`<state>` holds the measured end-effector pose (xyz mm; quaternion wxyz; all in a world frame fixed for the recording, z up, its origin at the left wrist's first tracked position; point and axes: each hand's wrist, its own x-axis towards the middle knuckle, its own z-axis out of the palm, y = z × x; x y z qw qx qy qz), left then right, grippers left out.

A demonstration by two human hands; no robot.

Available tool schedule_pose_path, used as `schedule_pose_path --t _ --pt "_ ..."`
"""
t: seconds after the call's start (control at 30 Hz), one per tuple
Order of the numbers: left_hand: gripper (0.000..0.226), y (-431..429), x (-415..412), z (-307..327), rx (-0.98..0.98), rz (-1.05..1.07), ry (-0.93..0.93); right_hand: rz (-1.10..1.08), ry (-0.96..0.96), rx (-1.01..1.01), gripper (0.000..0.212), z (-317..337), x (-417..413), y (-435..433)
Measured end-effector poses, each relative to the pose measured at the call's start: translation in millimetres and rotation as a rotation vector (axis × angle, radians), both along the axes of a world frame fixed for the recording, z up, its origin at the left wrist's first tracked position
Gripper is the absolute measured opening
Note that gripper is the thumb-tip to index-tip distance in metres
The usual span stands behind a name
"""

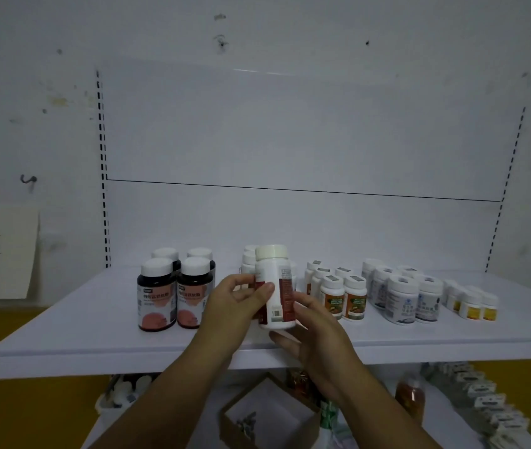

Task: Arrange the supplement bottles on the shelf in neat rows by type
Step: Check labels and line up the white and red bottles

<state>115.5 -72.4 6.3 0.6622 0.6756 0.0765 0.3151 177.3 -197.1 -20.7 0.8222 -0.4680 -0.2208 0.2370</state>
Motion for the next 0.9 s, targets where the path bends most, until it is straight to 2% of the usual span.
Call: schedule_pose_path --t 0.07,0.13,0.23,0.37,0.43,0.53,0.63,0.8,0.9 --pt "0.026 2 0 -2 0.002 -0.013 0.017 0.070 0.038 0.037 0.026 2 0 1" --pt "0.023 4 0 -4 0.065 0.009 0.026 0.056 -0.027 0.027 0.025 1 -1 4" --pt "0.023 5 1 -5 0.144 0.083 0.009 -0.138 -0.240 -0.121 0.031 2 -3 7" --pt "0.028 1 1 -7 0.104 -0.010 0.026 -0.309 -0.426 -0.224 0.049 1 -5 14" --pt "0.033 4 2 -7 0.045 -0.023 0.016 -0.334 -0.465 -0.230 0.044 0 -6 14" --pt "0.033 11 4 -6 -0.017 -0.023 0.002 -0.241 -0.398 -0.171 0.033 1 -4 10" --pt "0.036 13 5 -8 -0.024 -0.070 0.012 -0.218 -0.412 -0.194 0.036 0 -1 9" --pt "0.054 19 12 -13 0.064 -0.052 0.035 -0.273 -0.548 -0.268 0.041 0 1 15" --pt "0.054 27 20 -20 0.094 0.017 0.024 -0.351 -0.706 -0.409 0.040 4 9 11"
